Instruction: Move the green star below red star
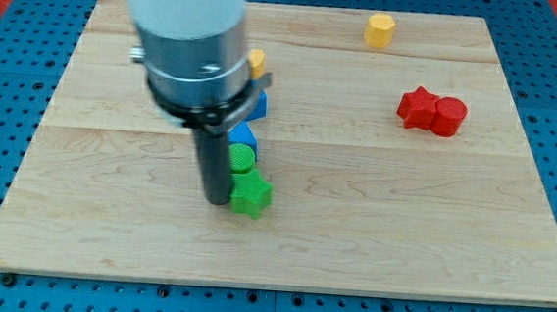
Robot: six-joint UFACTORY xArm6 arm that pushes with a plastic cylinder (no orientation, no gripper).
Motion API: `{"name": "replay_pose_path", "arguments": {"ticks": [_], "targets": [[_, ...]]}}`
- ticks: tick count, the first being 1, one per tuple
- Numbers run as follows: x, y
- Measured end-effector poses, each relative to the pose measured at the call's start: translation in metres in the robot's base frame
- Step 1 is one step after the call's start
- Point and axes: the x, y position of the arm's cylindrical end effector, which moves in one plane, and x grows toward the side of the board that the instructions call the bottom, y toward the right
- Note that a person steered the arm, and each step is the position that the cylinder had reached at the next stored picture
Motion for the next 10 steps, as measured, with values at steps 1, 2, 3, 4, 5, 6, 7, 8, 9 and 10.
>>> {"name": "replay_pose_path", "arguments": {"ticks": [1,2,3,4,5,6,7,8,9,10], "targets": [[-0.010,0.037],[-0.018,0.081],[0.030,0.098],[0.046,0.113],[0.006,0.147],[-0.049,0.163],[0.005,0.167],[0.029,0.124],[-0.020,0.118],[-0.036,0.111]]}}
